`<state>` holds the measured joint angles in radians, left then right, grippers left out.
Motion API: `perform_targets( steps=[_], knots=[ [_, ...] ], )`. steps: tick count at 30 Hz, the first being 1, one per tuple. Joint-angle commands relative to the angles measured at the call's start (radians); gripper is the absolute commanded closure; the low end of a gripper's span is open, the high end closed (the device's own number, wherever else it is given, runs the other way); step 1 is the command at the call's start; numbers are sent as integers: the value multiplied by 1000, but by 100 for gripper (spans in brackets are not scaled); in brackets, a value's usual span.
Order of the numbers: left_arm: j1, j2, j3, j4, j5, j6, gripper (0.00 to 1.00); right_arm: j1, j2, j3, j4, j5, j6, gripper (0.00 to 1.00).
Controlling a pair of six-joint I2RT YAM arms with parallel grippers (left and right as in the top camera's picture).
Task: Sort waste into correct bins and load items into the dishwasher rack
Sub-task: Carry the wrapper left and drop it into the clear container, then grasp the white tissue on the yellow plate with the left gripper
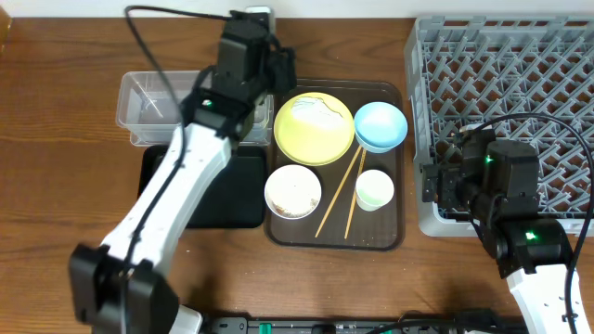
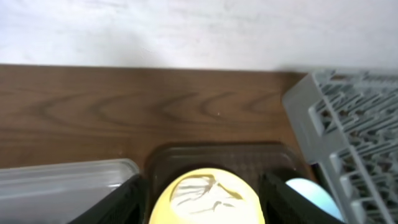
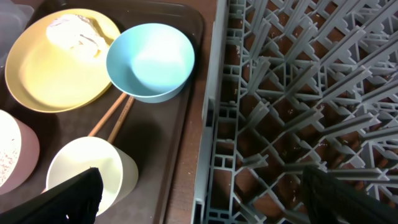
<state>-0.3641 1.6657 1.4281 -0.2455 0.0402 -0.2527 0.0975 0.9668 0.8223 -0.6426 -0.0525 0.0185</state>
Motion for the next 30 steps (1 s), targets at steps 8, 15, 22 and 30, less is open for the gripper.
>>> perform_targets(
  steps=[8,15,22,30],
  knots=[
    [-93,288,0,76,-26,249,31,1,-2,24,-1,-5,14,1],
    [-105,406,0,76,-25,259,27,1,8,24,-2,-5,14,1],
    [-109,452,-6,73,-25,256,27,1,9,24,-1,-5,14,1],
    [-114,486,-7,37,-24,256,36,1,9,24,-5,-5,14,1]
  ],
)
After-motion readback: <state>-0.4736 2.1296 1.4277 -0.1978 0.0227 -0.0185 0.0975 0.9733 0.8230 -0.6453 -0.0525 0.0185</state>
